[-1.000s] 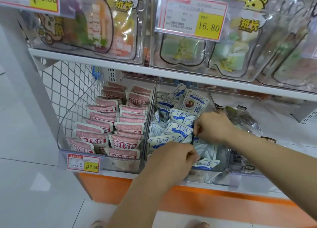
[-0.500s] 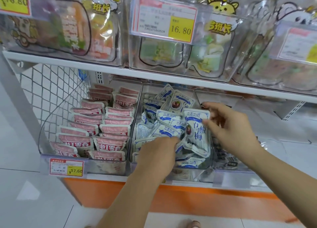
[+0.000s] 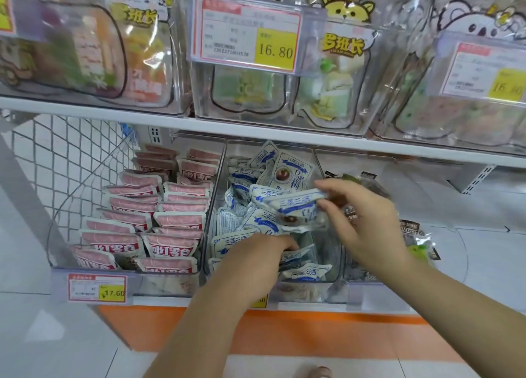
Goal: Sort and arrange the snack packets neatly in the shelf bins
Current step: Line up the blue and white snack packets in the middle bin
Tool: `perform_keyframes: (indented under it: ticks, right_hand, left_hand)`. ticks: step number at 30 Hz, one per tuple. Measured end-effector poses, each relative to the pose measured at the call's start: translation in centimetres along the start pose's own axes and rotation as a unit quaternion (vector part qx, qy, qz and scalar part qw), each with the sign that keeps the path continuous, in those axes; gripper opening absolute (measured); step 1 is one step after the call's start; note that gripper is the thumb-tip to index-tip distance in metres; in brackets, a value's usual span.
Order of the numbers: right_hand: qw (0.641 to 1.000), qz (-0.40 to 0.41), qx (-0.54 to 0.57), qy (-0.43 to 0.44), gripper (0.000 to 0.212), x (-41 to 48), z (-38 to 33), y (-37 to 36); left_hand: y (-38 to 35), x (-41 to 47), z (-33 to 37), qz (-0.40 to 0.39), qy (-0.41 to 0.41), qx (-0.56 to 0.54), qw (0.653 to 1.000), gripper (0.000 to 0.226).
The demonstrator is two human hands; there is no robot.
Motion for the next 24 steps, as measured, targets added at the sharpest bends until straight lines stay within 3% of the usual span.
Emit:
perform_keyframes:
  ticks: [4, 6, 9, 12, 16, 19, 24]
  right_hand:
    - [0.976, -0.175, 0.068, -0.109, 0.010, 0.4, 1.7, -3.1]
    - [0.964, -0.232, 0.040, -0.128, 0.011, 0.5, 2.7, -3.9]
    - [0.942, -0.319, -0.041, -0.095, 0.008, 0.9, 3.0, -4.5]
    - [0.915, -0.388, -0.096, -0.053, 0.004, 0.8, 3.1, -5.4]
    - [0.905, -0.410, -0.028, -0.110, 0.011, 1.6, 4.1, -4.7]
    - [0.901, -0.412, -0.087, -0.103, 0.020, 2.5, 5.2, -4.8]
    - [0.822, -0.525, -0.205, -0.081, 0.021, 2.3, 5.7, -8.0]
  left_hand:
    - [0.7, -0.2, 0.4, 0.021, -0.008, 0.039, 0.999, 0.045]
    - [2.0, -0.7, 1.1, 0.087, -0.032, 0.034, 0.995, 0.031]
    - [4.4, -1.8, 1.9, 0.216, -0.055, -0.030, 0.974, 0.018]
    - [4.4, -1.4, 2.3, 0.281, -0.084, 0.024, 0.956, 0.026]
    - [1.9, -0.4, 1.1, 0.124, -0.032, 0.035, 0.991, 0.031]
    - [1.2, -0.4, 0.9, 0.075, -0.012, 0.011, 0.997, 0.027]
    - [1.2, -0.5, 0.7, 0.059, 0.002, 0.010, 0.998, 0.024]
Point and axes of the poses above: each hand's wrist, its own x-axis towards the middle knuckle, its own y-axis out of the back of the hand, z = x × y, the point moved 6 cm from there along x, towards the middle knuckle, and after that the axes turned 3 degrees about y, right-handed, at the moved point
